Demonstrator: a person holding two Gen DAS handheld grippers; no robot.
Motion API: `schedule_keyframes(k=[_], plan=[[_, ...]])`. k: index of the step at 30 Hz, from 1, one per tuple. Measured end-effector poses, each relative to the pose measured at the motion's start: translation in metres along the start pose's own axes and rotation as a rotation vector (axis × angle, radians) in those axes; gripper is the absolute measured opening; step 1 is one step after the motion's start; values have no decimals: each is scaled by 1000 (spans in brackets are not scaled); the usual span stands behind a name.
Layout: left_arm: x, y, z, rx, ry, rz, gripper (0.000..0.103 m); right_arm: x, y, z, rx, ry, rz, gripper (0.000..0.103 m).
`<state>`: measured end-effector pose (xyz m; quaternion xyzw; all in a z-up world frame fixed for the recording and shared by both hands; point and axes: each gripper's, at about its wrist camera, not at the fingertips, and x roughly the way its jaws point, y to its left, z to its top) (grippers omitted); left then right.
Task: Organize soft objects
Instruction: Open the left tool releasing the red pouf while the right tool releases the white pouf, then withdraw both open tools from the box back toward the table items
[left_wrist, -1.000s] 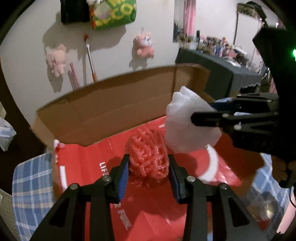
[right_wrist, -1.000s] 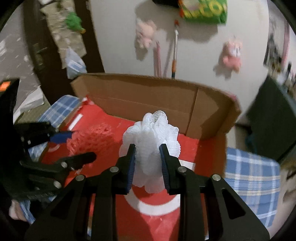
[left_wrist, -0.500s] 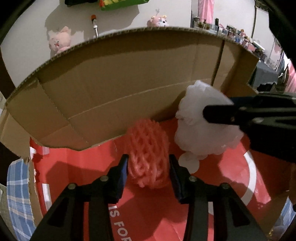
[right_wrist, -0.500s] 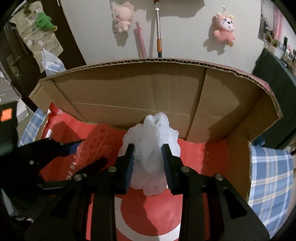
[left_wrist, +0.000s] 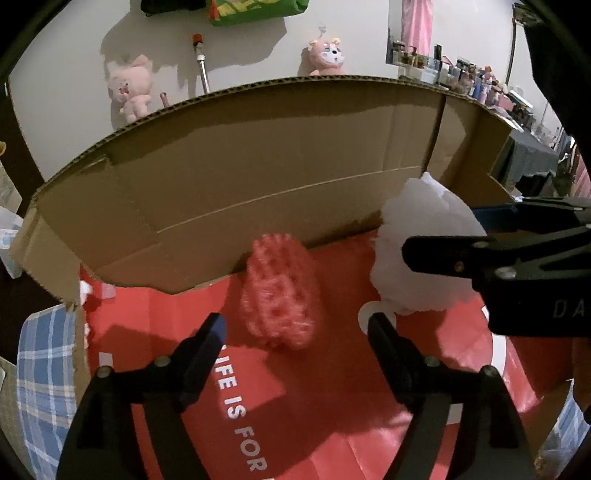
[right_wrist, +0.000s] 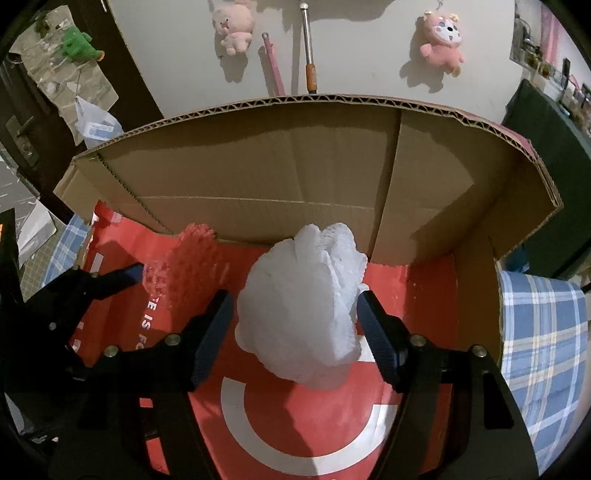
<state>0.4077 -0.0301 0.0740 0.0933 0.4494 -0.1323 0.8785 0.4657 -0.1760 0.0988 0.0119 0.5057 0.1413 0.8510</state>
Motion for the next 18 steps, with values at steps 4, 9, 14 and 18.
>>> schedule_keyframes(k=[4, 9, 14, 18], plan=[[-8, 5, -1, -9, -1, 8, 83, -7, 4, -1, -2, -10, -16, 69], [-37, 14, 0, -45, -61, 19, 95, -32, 6, -6, 14, -53, -23, 80], [-95, 24, -8, -123, -166, -4, 102, -79, 16, -20, -9, -130, -45, 80], [-144, 26, -17, -174, -258, -15, 103, -126, 28, -40, -38, -203, -63, 81]])
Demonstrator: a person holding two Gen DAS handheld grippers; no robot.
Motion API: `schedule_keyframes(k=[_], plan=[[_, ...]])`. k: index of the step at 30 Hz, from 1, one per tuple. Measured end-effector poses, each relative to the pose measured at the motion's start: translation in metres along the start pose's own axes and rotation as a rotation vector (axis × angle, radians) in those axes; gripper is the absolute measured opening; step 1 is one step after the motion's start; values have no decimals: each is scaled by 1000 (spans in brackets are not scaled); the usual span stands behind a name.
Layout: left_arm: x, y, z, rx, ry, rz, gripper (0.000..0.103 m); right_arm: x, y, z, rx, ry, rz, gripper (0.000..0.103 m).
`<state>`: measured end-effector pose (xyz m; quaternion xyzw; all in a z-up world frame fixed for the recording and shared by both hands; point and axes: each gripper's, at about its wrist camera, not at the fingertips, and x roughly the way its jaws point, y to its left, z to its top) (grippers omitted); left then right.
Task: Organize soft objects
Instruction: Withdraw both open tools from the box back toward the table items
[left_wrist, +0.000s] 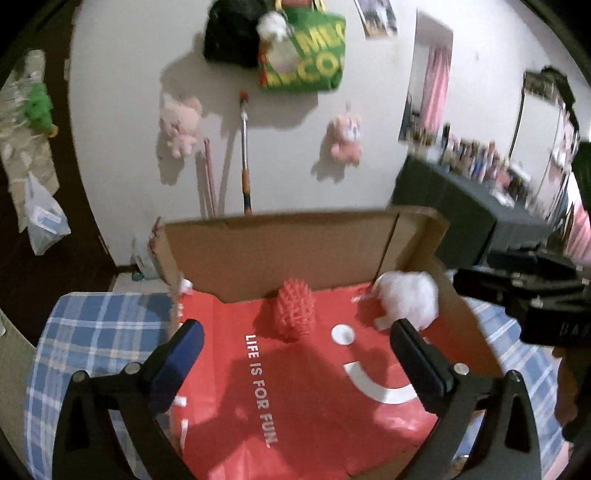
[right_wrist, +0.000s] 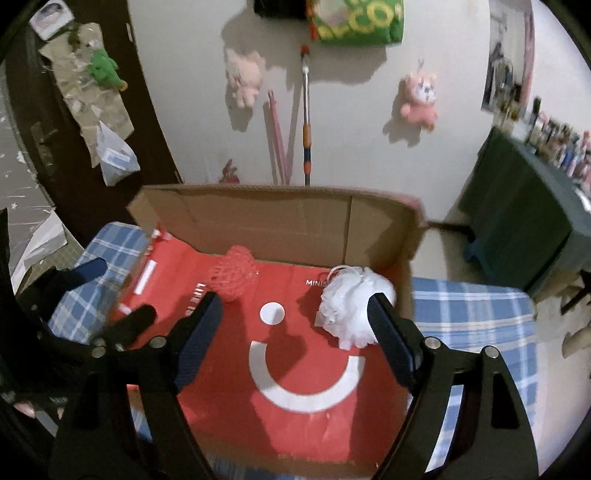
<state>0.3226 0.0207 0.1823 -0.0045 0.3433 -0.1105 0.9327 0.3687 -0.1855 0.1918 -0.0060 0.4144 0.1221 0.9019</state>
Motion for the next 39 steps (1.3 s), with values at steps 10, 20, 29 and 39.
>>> schedule_keyframes(k=[10, 20, 29, 39], plan=[[-104, -23, -29, 47, -161, -15, 103, -132, 23, -46, -56, -248, 8, 92], [-178, -52, -98, 136, -358, 31, 103, -203, 35, -127, -86, -388, 44, 95], [-217, -70, -157, 124, -426, -29, 103, -233, 46, -204, -83, -512, 29, 97], [-209, -59, -205, 27, -403, 17, 103, -234, 41, -266, -20, -534, -11, 97]])
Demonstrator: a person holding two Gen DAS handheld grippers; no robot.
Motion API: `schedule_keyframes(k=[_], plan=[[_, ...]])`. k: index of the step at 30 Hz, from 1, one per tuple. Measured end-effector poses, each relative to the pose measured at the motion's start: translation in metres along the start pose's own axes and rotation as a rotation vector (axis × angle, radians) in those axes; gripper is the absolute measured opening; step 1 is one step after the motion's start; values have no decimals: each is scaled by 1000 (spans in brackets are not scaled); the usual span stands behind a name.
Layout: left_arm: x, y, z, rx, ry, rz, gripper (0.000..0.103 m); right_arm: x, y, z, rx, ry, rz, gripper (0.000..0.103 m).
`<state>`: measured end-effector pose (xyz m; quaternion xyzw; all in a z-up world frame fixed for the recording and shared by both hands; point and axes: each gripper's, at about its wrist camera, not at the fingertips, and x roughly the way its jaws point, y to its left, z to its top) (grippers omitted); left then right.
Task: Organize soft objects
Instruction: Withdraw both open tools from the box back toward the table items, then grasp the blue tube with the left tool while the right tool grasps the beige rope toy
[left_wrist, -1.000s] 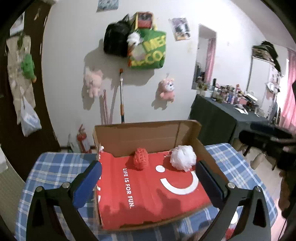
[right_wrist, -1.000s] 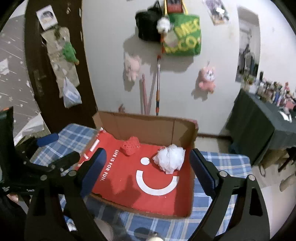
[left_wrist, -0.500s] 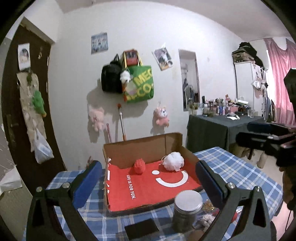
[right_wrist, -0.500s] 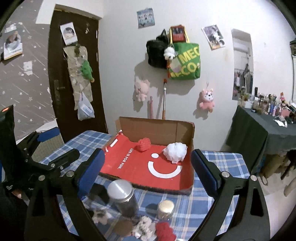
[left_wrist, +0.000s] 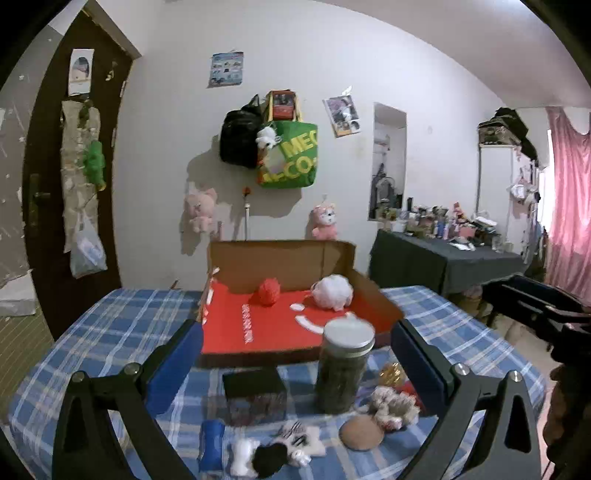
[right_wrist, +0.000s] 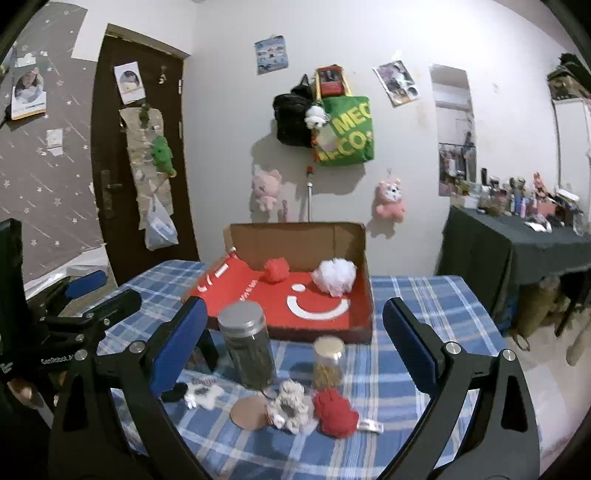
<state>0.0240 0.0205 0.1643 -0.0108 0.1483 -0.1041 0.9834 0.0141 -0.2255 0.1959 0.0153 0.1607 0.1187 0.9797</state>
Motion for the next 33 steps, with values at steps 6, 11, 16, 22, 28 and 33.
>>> schedule_keyframes(k=[6, 11, 16, 22, 28, 33], plan=[[5, -6, -36, -1, 28, 24, 103, 5, -6, -37, 26, 24, -55, 97], [13, -10, -59, -5, 70, 28, 103, 19, -2, -72, -5, 58, -105, 97], [29, -8, -82, 6, 132, 55, 103, 33, 2, -101, -21, 103, -119, 97], [47, 2, -103, -5, 218, 78, 103, 53, 3, -125, -15, 183, -103, 97], [52, 17, -103, -7, 239, 101, 103, 66, 4, -135, -22, 212, -101, 97], [54, 30, -100, 13, 270, 112, 103, 75, 6, -132, -9, 231, -81, 97]])
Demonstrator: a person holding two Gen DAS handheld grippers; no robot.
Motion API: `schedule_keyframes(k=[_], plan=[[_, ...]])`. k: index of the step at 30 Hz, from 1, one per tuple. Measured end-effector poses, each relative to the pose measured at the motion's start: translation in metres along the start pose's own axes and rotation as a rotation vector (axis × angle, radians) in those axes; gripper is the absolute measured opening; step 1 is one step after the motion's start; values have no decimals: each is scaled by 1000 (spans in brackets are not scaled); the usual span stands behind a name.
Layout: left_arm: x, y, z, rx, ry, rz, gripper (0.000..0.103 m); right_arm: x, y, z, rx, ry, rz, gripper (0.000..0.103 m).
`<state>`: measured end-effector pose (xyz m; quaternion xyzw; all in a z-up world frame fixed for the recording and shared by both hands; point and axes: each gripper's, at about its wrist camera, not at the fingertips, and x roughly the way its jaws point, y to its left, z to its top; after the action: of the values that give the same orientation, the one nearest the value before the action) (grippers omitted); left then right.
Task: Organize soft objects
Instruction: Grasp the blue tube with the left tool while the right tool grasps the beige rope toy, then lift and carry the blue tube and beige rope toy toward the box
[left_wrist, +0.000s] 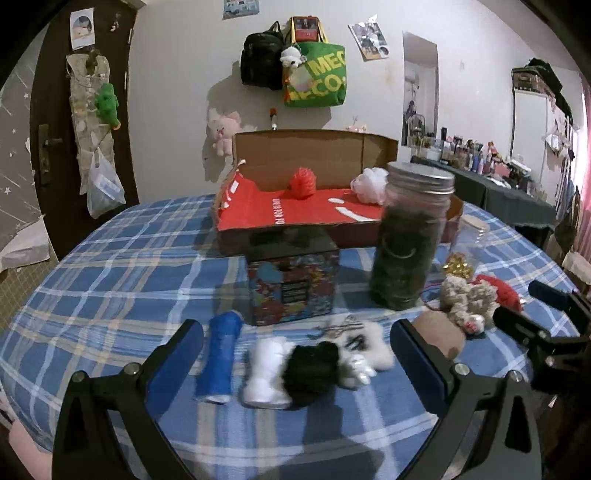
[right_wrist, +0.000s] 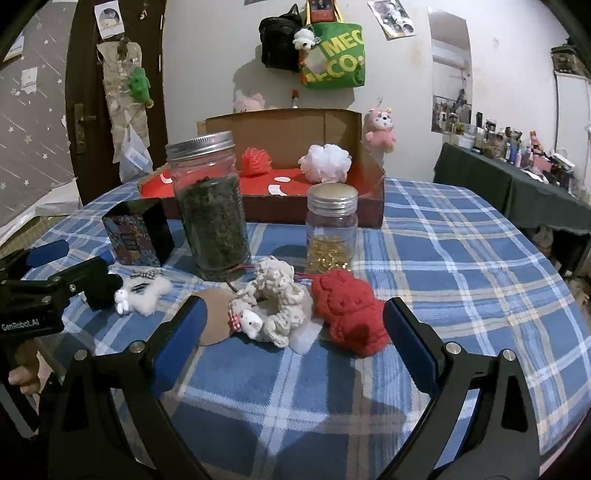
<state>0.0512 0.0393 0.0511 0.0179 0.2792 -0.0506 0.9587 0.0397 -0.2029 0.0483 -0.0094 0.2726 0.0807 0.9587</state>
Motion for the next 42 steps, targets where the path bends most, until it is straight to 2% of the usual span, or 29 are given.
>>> schedule_keyframes(k=[6, 19, 21, 23, 24, 25, 26, 27, 28, 29, 30, 31, 34, 42], plan=[[5, 19, -2, 2, 35, 40, 103, 12, 4, 5, 3, 38, 40, 97], [17, 65, -2, 2, 95, 56, 103, 25, 10, 16, 2, 67, 66, 97], [22, 69, -4, -4, 119, 59, 102, 27, 10, 17, 1, 70, 71, 92], [26, 71, -6, -9, 138, 47, 95, 28, 11, 16, -3, 68, 69, 74], [28, 72, -7, -11, 149, 41, 92, 29, 12, 16, -9, 70, 66, 71], [31, 73, -9, -13, 164, 33, 86, 30, 13, 16, -16, 74, 65, 62], [34, 72, -10, -14, 175, 25, 72, 32, 14, 16, -25, 84, 66, 48], [36, 73, -12, -16, 187, 12, 64, 34, 15, 15, -33, 91, 71, 38], [41, 73, -14, -24, 211, -16, 45, 37, 16, 13, -44, 100, 75, 32], [41, 75, -16, -37, 206, -29, 40, 40, 18, 12, -57, 115, 65, 25], [39, 75, -16, -41, 193, -25, 30, 41, 18, 10, -62, 123, 69, 18], [37, 74, -16, -37, 185, -8, 23, 41, 17, 9, -54, 121, 99, 14], [33, 72, -13, -42, 165, -10, 23, 34, 15, 9, -61, 89, 83, 12], [13, 54, 7, -24, 110, -50, 23, 16, 8, 17, -26, 42, 126, 12]])
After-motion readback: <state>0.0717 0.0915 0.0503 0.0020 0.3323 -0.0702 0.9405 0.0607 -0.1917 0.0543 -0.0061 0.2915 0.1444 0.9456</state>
